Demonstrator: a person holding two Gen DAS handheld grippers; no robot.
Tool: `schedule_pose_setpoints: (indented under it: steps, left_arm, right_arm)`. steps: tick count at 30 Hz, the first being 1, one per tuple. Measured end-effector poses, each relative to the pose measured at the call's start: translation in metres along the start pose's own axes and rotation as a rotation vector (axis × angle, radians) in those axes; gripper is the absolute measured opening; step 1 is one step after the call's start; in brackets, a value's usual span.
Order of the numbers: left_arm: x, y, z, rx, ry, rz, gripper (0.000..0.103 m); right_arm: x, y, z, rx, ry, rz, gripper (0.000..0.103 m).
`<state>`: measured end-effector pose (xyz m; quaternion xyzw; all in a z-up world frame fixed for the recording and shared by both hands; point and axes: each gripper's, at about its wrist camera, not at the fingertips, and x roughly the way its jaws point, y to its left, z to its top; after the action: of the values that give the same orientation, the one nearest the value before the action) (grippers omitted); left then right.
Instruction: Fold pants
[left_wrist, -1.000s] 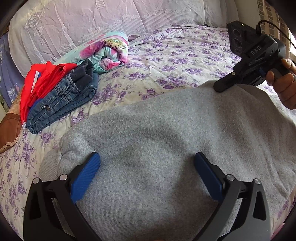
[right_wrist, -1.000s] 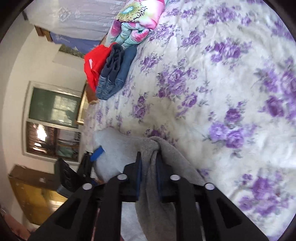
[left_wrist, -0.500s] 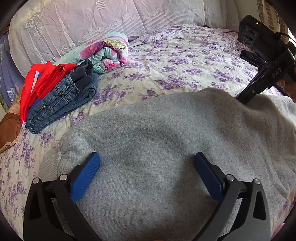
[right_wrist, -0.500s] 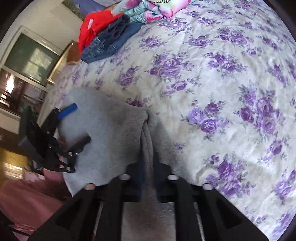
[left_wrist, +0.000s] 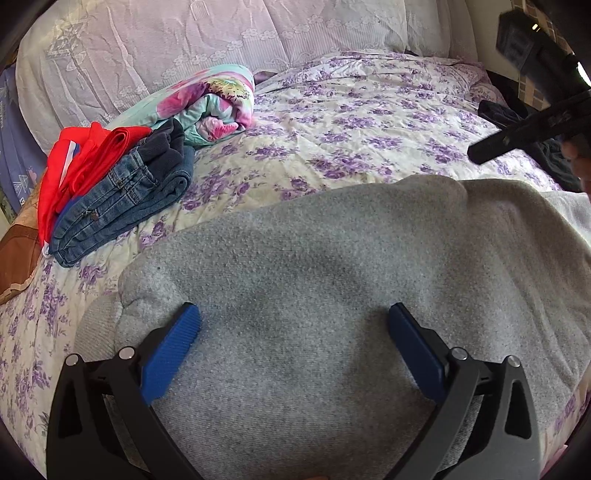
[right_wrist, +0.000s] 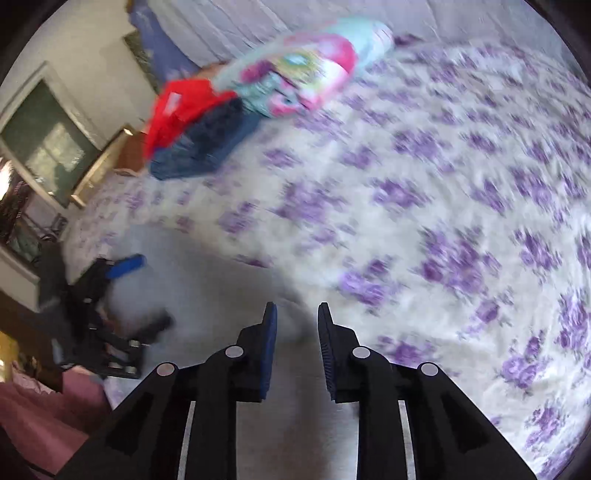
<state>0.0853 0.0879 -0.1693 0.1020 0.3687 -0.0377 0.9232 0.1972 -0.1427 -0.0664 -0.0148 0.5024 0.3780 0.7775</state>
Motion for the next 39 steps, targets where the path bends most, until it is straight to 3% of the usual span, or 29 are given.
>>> schedule_pose_setpoints:
  steps: [3,4,5,6,7,10,12,14,20,23,26,28,31,34,36,39]
  left_arm:
    - [-0.001,-0.001,0.0,-0.005,-0.004,-0.002,0.099]
    - [-0.001,0.0,-0.001,-0.006,-0.005,-0.002,0.099]
    - [-0.001,0.0,-0.001,-0.007,-0.006,-0.002,0.099]
    - [-0.002,0.0,-0.001,-0.008,-0.006,-0.004,0.099]
    - [-0.002,-0.001,-0.001,-0.007,-0.007,-0.008,0.099]
    - [-0.002,-0.001,-0.002,-0.009,-0.009,-0.008,0.099]
    - [-0.003,0.0,-0.002,-0.013,-0.011,-0.011,0.099]
    - [-0.003,0.0,-0.002,-0.012,-0.01,-0.009,0.099]
    - [-0.003,-0.001,-0.002,-0.012,-0.011,-0.008,0.099]
    - [-0.003,0.0,-0.002,-0.013,-0.011,-0.011,0.099]
    - [-0.003,0.0,-0.002,-0.012,-0.011,-0.009,0.099]
    - [-0.003,0.0,-0.002,-0.013,-0.011,-0.01,0.099]
    - [-0.003,0.0,-0.002,-0.013,-0.011,-0.011,0.099]
    - [-0.007,-0.001,-0.002,-0.019,-0.007,0.0,0.099]
    - [-0.016,-0.004,0.001,-0.011,0.0,0.002,0.099]
    - [-0.039,-0.014,0.014,-0.007,-0.04,-0.076,0.099]
  right_arm:
    - [0.013,0.016,-0.008,-0.021,0.032,0.009,0.023]
    - [0.021,0.016,-0.014,-0.021,0.056,-0.015,0.028]
    - [0.03,0.013,-0.02,-0.016,0.094,-0.059,0.03]
    - [0.043,0.008,-0.029,-0.01,0.15,-0.148,0.022]
    - [0.045,0.005,-0.035,-0.008,0.146,-0.17,0.02]
    - [0.012,0.019,-0.044,-0.007,0.062,-0.254,0.029]
    - [-0.025,0.04,-0.062,-0.035,-0.064,-0.232,0.038]
    - [-0.05,0.063,-0.093,-0.09,-0.121,-0.225,0.04]
    - [-0.063,0.114,-0.173,-0.271,-0.107,-0.216,0.041]
    - [-0.052,0.126,-0.186,-0.312,-0.089,-0.287,0.041]
    - [-0.038,0.127,-0.192,-0.372,-0.073,-0.363,0.039]
    - [-0.027,0.126,-0.195,-0.403,-0.027,-0.399,0.021]
    - [-0.027,0.124,-0.203,-0.417,0.004,-0.391,0.019]
    - [-0.054,0.112,-0.201,-0.344,-0.061,-0.347,0.022]
    - [-0.089,0.087,-0.196,-0.184,-0.192,-0.359,0.034]
    - [-0.128,0.038,-0.192,0.075,-0.372,-0.449,0.038]
